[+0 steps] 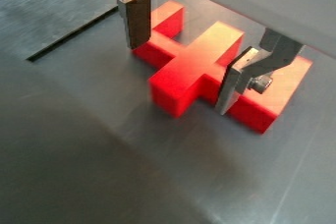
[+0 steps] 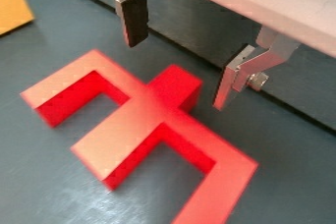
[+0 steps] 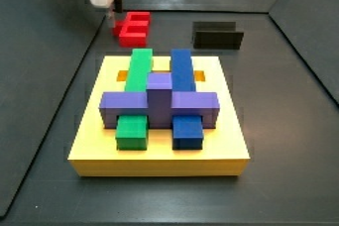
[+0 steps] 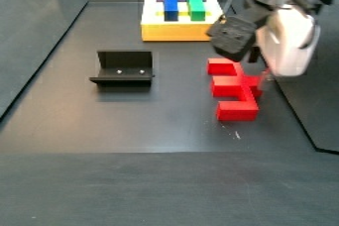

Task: Pick up the red object. Move up. Place the red object on the fixture. Regrasp the red object. Move to above the board. Insert the red object.
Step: Pick up the red object.

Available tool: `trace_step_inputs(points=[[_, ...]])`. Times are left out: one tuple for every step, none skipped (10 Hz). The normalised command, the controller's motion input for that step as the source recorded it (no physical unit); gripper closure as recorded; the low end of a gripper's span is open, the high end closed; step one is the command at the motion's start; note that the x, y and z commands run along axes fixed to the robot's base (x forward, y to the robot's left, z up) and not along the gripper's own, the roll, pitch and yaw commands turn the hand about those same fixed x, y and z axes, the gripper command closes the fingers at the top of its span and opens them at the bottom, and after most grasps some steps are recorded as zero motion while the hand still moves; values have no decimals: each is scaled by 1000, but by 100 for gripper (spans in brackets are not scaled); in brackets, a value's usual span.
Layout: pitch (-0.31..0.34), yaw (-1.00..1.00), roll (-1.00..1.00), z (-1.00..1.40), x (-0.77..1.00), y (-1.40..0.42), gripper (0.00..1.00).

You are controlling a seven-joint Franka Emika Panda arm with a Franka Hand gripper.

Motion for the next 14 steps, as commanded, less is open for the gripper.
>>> trace_step_inputs(points=[[-36,40,-34,-443,0,197,0],[-29,14,-70,-411,0,137,0],[-34,0,-104,-371,0,71,0],[-53,-20,-123,-277,0,0,0],[-60,-9,-51,-220,-83,0,0],[-73,0,-64,-151,0,-6,0],[-51,0,-67,-231,20,0,0],[0,0,-79,-226,163,0,0],[0,0,-50,-111,43,0,0],[0,0,-33,0,63,-11,0],[0,0,-23,-3,86,-3,0],[0,0,-9,0,0,-20,0],[0,0,-11,0,0,-60,0],[0,0,-27,0,40,-37,0]])
